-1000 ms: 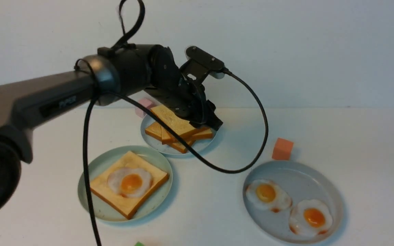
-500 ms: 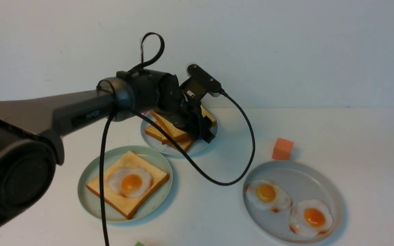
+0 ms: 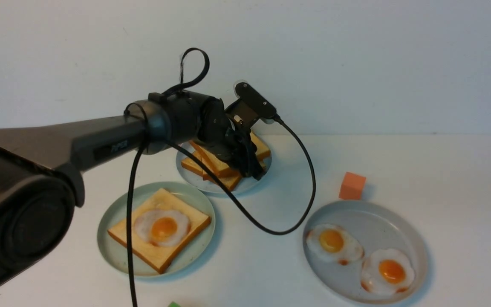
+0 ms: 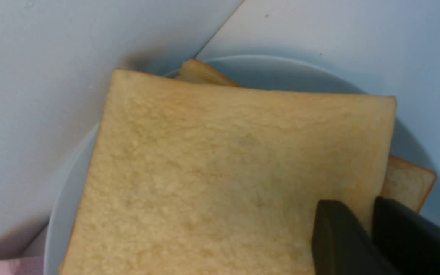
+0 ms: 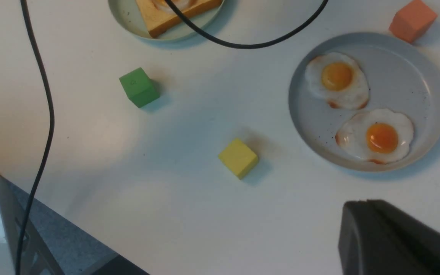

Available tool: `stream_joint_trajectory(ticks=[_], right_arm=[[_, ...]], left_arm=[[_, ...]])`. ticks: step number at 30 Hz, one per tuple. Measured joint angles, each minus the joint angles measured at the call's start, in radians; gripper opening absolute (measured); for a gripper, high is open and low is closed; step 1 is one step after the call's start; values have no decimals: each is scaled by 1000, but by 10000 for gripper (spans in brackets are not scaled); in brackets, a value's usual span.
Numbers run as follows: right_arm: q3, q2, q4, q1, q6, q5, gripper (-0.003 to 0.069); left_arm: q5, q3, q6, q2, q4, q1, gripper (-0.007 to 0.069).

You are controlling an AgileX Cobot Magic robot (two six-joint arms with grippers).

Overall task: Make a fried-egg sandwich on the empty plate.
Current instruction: Use the left arm to grab a slice of bread

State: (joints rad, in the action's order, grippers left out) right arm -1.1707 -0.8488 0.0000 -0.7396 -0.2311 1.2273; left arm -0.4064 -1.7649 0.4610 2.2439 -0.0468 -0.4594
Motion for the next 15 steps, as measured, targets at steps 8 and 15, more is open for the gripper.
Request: stream_joint_trajectory(ticks=[8,15], right_arm=[[0,0,12,0,0,0,32],[0,0,13,0,0,0,39]], left_arm=[[-16,-19,0,-11,17,-1,-11],[-29,-19,0,-110,19,-1,-11]])
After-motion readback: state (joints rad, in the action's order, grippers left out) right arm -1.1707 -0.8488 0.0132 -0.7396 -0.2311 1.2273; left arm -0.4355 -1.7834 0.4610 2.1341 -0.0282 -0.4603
